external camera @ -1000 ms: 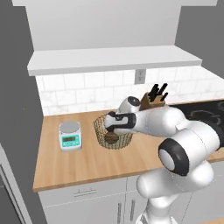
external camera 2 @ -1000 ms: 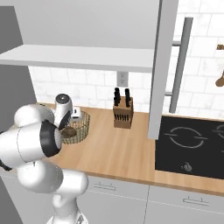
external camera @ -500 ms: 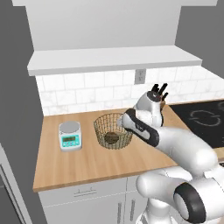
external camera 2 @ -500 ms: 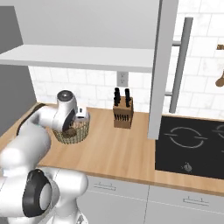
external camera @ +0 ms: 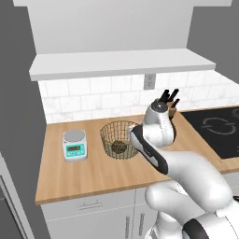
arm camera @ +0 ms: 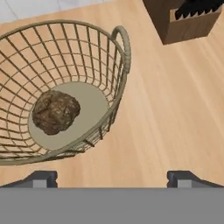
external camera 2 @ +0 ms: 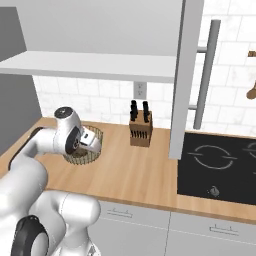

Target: Open the cabinet, pick up the bread from the cabinet and place it in the basket. Then move the basket to the dining counter.

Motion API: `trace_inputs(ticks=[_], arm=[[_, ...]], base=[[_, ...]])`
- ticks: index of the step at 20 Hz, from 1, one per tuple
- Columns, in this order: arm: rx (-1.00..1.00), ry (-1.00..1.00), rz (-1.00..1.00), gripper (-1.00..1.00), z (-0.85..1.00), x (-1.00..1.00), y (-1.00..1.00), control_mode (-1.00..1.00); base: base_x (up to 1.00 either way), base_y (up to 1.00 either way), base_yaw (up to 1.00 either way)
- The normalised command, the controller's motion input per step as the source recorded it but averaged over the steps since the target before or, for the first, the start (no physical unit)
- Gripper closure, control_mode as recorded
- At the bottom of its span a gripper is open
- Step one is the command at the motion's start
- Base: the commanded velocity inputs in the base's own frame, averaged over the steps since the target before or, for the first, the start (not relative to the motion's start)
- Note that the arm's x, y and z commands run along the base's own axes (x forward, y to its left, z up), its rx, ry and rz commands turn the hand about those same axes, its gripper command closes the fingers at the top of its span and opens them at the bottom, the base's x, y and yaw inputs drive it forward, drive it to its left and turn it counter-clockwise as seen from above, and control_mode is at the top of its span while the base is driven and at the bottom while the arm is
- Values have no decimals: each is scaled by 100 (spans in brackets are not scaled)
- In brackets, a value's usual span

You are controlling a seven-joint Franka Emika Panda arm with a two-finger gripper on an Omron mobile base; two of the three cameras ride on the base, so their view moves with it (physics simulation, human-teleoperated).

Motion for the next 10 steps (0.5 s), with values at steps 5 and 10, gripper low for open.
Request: trace_inputs(ticks=[5,10], arm=[[18,15,-25,-100,0,9,-23,-100],[16,11,-24,-100,-3,0,8,-100]], base=[[0,0,0],[0,0,0]])
